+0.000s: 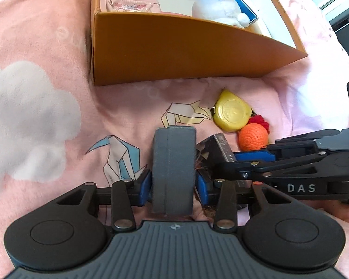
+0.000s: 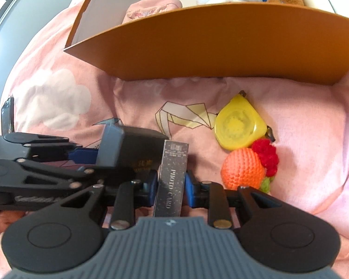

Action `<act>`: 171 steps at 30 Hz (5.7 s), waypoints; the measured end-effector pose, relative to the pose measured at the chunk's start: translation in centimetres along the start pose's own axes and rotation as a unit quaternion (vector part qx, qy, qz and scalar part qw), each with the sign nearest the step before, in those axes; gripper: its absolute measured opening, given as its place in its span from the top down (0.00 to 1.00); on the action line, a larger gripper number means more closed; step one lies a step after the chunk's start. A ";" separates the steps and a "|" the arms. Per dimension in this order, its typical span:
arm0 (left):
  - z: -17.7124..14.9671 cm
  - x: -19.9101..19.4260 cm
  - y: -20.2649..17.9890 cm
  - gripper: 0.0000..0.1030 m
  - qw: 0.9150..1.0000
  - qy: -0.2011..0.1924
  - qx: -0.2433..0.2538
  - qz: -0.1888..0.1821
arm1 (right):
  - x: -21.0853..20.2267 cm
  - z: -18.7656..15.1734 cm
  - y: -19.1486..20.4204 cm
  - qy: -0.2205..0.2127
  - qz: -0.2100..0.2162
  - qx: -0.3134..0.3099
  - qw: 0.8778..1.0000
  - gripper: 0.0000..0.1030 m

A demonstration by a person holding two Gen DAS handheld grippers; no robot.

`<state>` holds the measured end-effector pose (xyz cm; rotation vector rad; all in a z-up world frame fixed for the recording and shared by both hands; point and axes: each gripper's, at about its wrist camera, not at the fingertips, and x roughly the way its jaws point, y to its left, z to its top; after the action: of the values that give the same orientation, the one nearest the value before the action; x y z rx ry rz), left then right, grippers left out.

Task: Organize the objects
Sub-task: 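Lift the gray box with the left tool while the right tool lifts the photo card pack, then carry the gray box with the left tool while the right tool carries the card pack into the shoebox, then lower the gray box with the left gripper while the right gripper lowers the card pack, then open both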

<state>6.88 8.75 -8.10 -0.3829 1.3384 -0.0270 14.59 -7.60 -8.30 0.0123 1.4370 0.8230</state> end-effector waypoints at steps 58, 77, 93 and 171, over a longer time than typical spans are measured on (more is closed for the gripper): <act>12.6 -12.3 -1.6 0.63 0.970 -0.236 0.048 0.017 | -14.1 11.0 4.1 -0.231 -0.024 -0.090 0.969 0.76; 21.1 -2.6 1.7 0.64 0.984 -0.175 0.010 0.036 | -6.2 21.3 -1.3 -0.231 -0.014 0.012 0.973 0.76; 20.8 -0.1 -0.6 0.58 0.973 -0.164 0.099 0.127 | -3.8 21.6 -2.5 -0.217 -0.043 0.023 0.975 0.77; 19.9 -1.6 -0.6 0.69 0.966 -0.154 0.130 0.160 | 0.7 24.4 -2.9 -0.120 -0.114 0.046 0.985 0.59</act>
<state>25.54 13.65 -2.92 0.0543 1.0581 0.1221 37.17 1.92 -5.81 0.0171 1.2215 0.5467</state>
